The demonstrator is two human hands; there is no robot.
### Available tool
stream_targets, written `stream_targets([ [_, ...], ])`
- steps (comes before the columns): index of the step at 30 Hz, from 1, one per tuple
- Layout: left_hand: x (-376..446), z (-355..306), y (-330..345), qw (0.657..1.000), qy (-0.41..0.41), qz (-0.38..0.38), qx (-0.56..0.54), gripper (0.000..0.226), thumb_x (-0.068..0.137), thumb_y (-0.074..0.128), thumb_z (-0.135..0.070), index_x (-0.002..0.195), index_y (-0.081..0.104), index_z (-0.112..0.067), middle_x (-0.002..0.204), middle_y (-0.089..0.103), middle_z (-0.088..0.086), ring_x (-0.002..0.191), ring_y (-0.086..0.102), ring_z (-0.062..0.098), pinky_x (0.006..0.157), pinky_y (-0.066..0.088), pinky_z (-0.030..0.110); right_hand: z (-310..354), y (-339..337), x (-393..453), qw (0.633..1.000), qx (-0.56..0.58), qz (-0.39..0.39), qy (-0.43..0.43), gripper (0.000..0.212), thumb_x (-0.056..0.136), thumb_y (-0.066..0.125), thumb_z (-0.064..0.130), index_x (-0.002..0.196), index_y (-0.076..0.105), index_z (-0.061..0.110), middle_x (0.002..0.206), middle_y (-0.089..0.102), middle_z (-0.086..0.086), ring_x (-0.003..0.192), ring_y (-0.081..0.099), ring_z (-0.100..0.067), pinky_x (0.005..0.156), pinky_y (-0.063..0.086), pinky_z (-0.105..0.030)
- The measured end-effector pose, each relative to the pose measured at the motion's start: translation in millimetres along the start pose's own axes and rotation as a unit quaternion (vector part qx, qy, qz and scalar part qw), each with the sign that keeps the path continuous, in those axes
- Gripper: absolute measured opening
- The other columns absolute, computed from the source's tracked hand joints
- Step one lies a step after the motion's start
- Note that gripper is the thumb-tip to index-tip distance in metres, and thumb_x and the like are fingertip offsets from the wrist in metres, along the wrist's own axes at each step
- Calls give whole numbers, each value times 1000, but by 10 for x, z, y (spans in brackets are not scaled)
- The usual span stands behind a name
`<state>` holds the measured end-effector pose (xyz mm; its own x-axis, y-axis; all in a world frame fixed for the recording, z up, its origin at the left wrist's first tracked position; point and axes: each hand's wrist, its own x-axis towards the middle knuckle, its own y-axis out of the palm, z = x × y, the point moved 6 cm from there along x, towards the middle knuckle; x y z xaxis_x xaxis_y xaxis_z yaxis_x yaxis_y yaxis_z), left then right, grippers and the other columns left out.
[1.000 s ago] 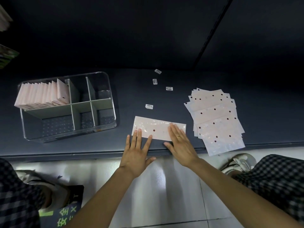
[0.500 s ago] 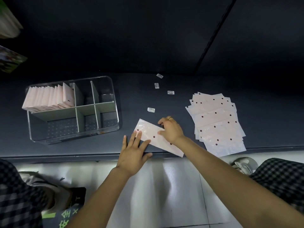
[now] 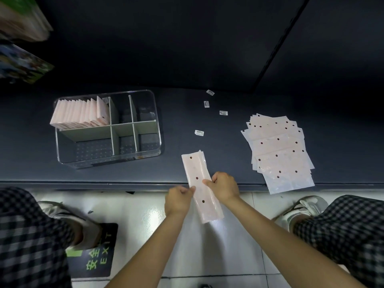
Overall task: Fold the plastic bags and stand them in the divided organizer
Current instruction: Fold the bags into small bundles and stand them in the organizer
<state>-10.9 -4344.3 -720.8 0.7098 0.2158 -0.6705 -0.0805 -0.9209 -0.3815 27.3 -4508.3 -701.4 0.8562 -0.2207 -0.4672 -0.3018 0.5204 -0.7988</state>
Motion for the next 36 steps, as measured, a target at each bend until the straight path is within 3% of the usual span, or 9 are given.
stream_targets([
  [4,-45,50,16,982,-64,19,-175,18,83,71,-17,84,60,-3,85,66,17,75,61,29,86,54,45,21,88,-113,998,39,41,-20,33,85,64,39,66,46,18,67,52,5,67,50,-16,59,35,-26],
  [8,-108,-103,-71,977,-17,55,-204,13,89,62,-11,76,61,-9,76,63,10,64,58,22,70,55,35,37,14,-198,975,212,66,-13,29,85,68,29,68,48,17,67,52,6,62,48,-9,55,34,-19],
  [10,-156,-245,-132,969,10,93,-228,14,91,60,-9,77,61,-8,76,64,9,65,59,20,63,54,29,56,-32,-256,938,333,93,22,19,88,65,28,92,55,13,90,64,-3,77,58,-13,64,44,-19],
  [12,-204,-399,-204,960,35,131,-244,10,92,59,-10,82,61,-6,82,67,11,71,62,24,64,56,29,117,-43,-322,880,438,177,46,28,92,58,30,111,57,10,105,68,-7,89,64,-17,75,51,-24],
  [16,-294,-655,-383,945,71,191,-255,9,91,60,-11,84,65,-7,80,73,7,71,70,17,59,56,26,303,-214,-426,811,513,282,7,34,95,53,29,119,61,6,116,67,-12,107,64,-26,94,50,-38],
  [24,-410,-980,-812,945,158,195,-209,8,87,63,-4,82,68,1,89,73,11,83,70,21,71,58,28,607,-749,-484,859,464,183,-116,19,89,61,9,106,67,1,103,72,-11,93,70,-19,74,56,-25],
  [28,-469,-1106,-1010,932,208,199,-220,11,86,62,-1,93,71,-2,96,72,14,86,69,22,78,58,32,737,-895,-580,838,487,189,-160,16,90,58,3,98,71,9,99,73,-5,93,70,-17,73,55,-23],
  [32,-548,-1175,-1084,911,222,217,-270,28,86,58,6,76,76,-13,86,74,6,78,69,16,67,57,25,841,-981,-649,804,537,183,-180,28,88,55,-4,83,76,14,90,74,-3,85,70,-14,70,55,-22],
  [36,-587,-1204,-1113,906,241,222,-270,32,90,52,5,78,74,-14,78,71,3,71,67,10,61,53,19,901,-1041,-662,816,519,148,-206,39,90,50,-8,71,75,17,78,71,1,77,68,-11,66,53,-19],
])
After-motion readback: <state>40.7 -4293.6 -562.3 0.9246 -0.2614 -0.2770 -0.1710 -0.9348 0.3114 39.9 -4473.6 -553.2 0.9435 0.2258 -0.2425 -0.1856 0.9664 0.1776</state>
